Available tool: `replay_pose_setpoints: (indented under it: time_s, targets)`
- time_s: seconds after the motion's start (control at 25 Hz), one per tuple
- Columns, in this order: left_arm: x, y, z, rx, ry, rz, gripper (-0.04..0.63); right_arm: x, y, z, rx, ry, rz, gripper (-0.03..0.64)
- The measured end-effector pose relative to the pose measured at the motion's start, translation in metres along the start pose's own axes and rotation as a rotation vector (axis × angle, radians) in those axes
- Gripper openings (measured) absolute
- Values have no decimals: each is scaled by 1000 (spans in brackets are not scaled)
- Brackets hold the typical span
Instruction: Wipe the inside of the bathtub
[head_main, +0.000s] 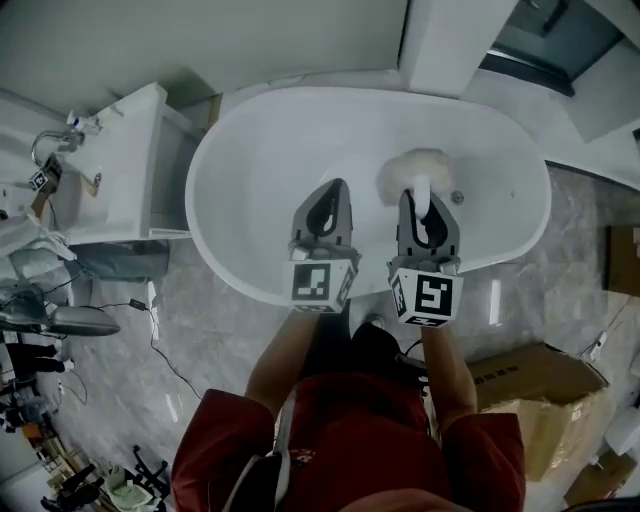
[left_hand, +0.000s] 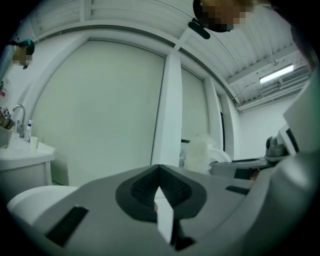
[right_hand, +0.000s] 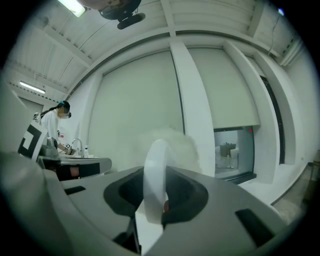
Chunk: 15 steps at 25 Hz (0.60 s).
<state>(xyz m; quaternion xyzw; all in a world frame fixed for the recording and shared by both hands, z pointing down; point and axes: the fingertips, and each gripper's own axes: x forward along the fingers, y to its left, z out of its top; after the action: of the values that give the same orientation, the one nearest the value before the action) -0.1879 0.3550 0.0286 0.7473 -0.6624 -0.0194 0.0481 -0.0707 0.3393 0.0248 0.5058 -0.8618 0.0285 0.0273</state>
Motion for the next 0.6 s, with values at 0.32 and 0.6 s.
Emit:
replay_pose_setpoints:
  time_s: [0.32,0.6]
  targets:
    - [-71,-97,78,41,-22,-77,16,-137,-41,82,28,-20,-56,95]
    - [-98,-125,134,74,-80,-106,17,-187,-61,134,-1,-70,-133,95]
